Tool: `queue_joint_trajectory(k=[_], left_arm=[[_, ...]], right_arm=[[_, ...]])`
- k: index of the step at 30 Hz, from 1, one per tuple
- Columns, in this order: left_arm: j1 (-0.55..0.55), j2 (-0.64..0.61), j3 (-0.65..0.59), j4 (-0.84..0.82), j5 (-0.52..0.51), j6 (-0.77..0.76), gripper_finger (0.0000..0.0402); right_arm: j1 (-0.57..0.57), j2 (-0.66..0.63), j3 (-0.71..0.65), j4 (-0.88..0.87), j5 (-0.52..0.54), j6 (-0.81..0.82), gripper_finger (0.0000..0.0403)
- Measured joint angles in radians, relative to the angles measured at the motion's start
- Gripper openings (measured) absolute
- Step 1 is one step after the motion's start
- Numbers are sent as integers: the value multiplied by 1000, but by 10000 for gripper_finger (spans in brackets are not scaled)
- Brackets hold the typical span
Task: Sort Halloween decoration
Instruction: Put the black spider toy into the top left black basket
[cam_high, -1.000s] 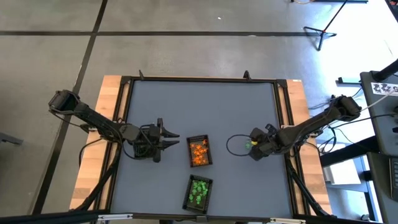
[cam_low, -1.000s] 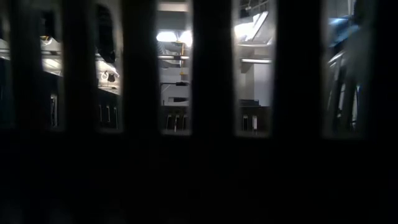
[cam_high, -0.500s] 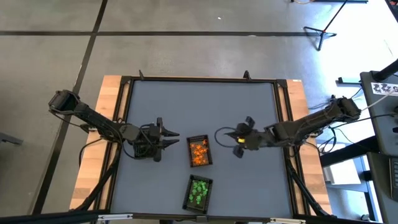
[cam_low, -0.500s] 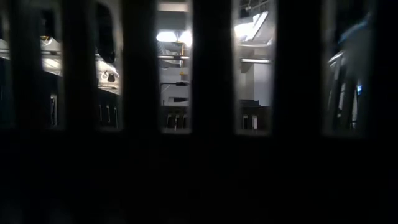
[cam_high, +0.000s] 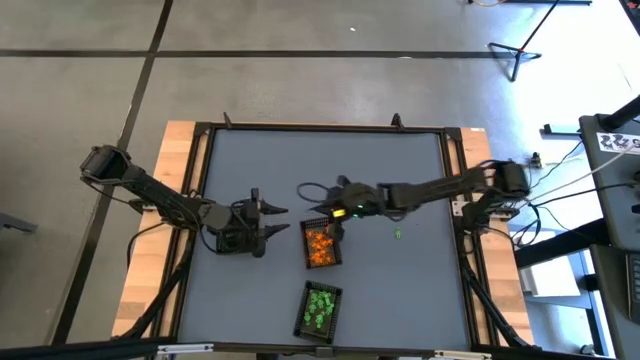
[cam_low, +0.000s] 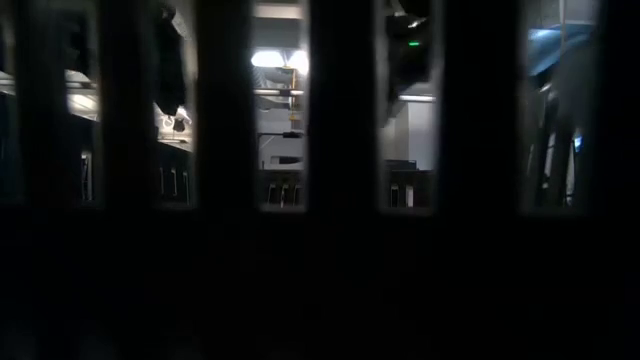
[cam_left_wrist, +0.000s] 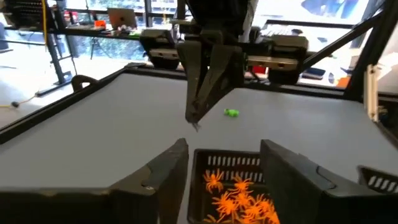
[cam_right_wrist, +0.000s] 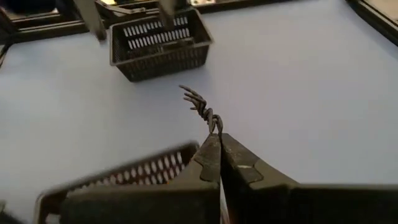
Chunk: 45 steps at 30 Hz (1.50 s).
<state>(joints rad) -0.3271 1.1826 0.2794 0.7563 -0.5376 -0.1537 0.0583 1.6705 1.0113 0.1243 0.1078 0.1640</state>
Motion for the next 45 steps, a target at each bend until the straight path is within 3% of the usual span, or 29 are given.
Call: queue_joint_trajectory(k=[10, 20, 25, 33, 39, 45], left_arm=[[66, 42, 0, -27, -25, -80, 200], [67, 41, 0, -49, -31, -76, 195], [67, 41, 0, -59, -25, -73, 148], [67, 41, 0, -64, -17, -46, 15], [67, 41, 0, -69, -19, -46, 3], [47, -31, 0, -161, -33, -54, 1]], right_arm=[[-14, 211, 260, -48, -78, -100, 0], [-14, 231, 280, -47, -101, -102, 0], [-14, 231, 280, -45, -101, -102, 0], [-14, 231, 280, -45, -101, -102, 0], [-14, 228, 280, -111, -131, -160, 12], [-12, 146, 279, -336, -144, -189, 89]])
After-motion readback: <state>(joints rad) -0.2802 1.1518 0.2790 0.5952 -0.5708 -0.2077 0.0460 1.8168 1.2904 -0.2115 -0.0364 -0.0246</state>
